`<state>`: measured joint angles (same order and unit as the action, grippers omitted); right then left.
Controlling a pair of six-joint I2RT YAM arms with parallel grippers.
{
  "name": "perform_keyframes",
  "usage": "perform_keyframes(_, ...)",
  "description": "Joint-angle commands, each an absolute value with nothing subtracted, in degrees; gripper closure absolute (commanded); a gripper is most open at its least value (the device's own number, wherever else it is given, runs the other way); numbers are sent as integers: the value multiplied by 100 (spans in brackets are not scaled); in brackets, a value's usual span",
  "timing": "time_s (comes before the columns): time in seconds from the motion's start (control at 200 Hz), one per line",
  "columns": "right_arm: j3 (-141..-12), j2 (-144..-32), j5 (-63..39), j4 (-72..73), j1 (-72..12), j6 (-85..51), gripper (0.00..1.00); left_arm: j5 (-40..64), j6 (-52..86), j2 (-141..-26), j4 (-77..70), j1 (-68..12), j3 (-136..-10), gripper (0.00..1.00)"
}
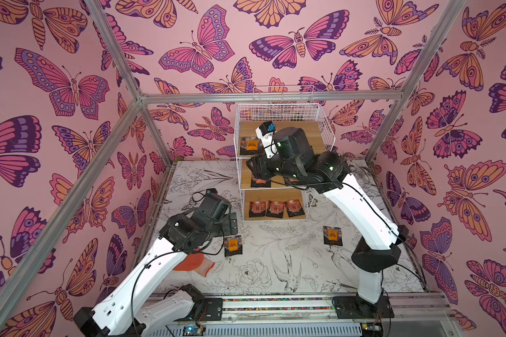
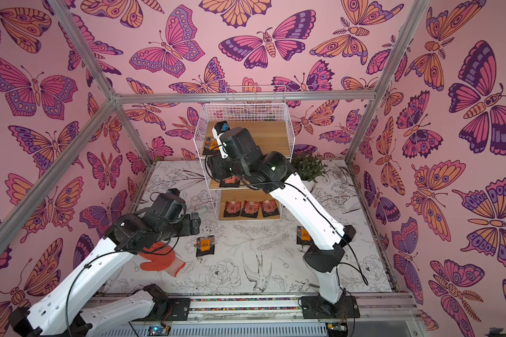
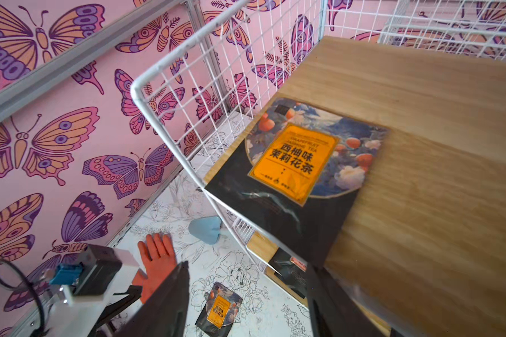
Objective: Remove the tea bags from the shelf
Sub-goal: Pick up the tea bag from the shelf.
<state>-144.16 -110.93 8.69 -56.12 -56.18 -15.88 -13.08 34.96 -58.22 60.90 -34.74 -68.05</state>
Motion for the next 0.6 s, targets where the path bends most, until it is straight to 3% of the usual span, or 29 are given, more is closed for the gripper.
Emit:
perform_keyframes(0.0,-14626,-11018,1362,-5633,-5751,-1337,31,-1110,3381,-5689,5907,-3321,-6676,5)
perform_keyframes(0.461,-14033,-10382,1103,-4921,-5859,-1417,31,-802,3322,-5590,5604,-3051,-6255,5)
perform_keyframes(0.596,-14389,-10746,1619,-5029,-5861,-1257,25,-706,3297,-5615,5515,-3006,-6189,5)
